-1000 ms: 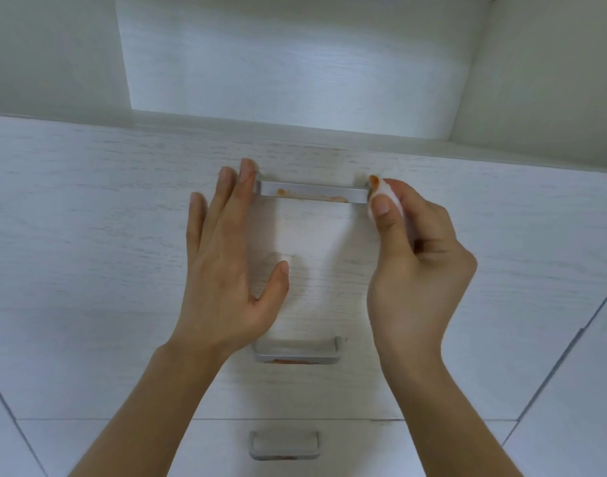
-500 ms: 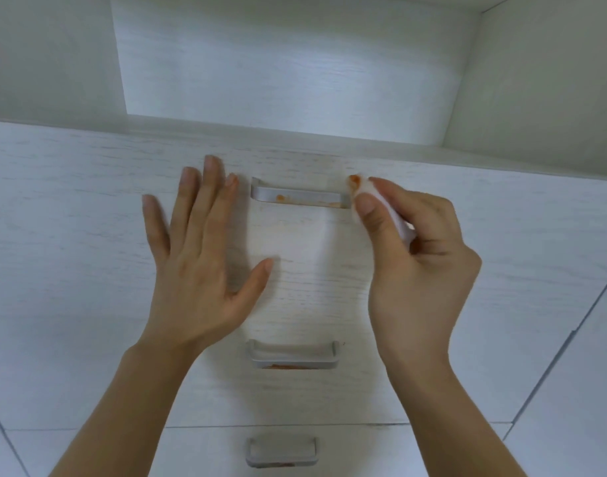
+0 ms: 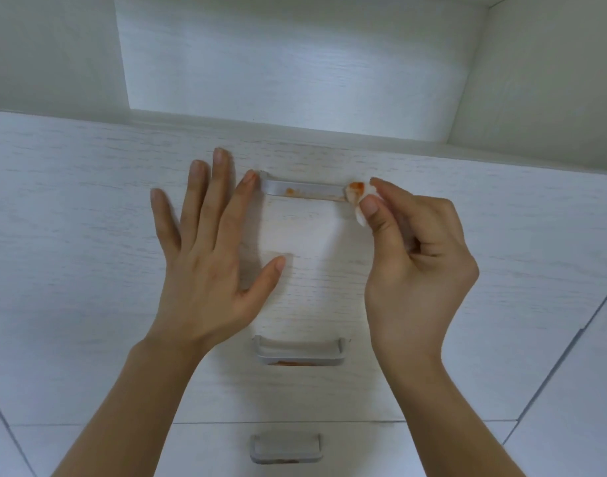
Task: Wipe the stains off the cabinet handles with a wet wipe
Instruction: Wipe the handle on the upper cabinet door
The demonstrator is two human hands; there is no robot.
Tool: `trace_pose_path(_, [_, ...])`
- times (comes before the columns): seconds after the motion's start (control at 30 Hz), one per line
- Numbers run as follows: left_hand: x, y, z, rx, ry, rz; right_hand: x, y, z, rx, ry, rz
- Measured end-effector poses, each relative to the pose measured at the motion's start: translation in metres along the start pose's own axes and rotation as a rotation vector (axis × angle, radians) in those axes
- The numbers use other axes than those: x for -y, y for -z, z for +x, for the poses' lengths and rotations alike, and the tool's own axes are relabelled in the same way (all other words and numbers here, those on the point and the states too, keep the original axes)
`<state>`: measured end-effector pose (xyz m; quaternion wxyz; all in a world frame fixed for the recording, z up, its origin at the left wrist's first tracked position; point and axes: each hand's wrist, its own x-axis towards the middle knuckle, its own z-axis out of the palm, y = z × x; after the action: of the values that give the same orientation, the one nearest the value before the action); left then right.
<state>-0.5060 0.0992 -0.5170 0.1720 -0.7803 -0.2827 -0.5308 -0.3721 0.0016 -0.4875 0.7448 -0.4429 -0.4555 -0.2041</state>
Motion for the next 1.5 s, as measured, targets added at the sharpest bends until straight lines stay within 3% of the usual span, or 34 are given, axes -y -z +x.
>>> trace_pose_path(0.2, [0.002,-0.002,0.000,-0.022,-0.007,-0.009,-0.001,0.000,0.002,-0.018,0.158,-0.078])
trace_pose_path(0.47, [0.002,-0.007,0.001,-0.083,-0.009,0.030,-0.012,0.010,0.009,0.102,0.440,-0.322])
trace_pose_path(0.67, [0.002,-0.009,0.000,-0.098,-0.011,0.037,-0.009,0.001,0.006,-0.018,0.377,-0.258])
trace_pose_path(1.07, [0.003,-0.011,0.000,-0.118,-0.016,0.058,-0.001,-0.001,0.001,0.069,0.378,-0.266])
trace_pose_path(1.5, [0.001,-0.013,0.001,-0.137,0.005,0.090,-0.013,-0.006,0.004,-0.005,0.590,-0.398])
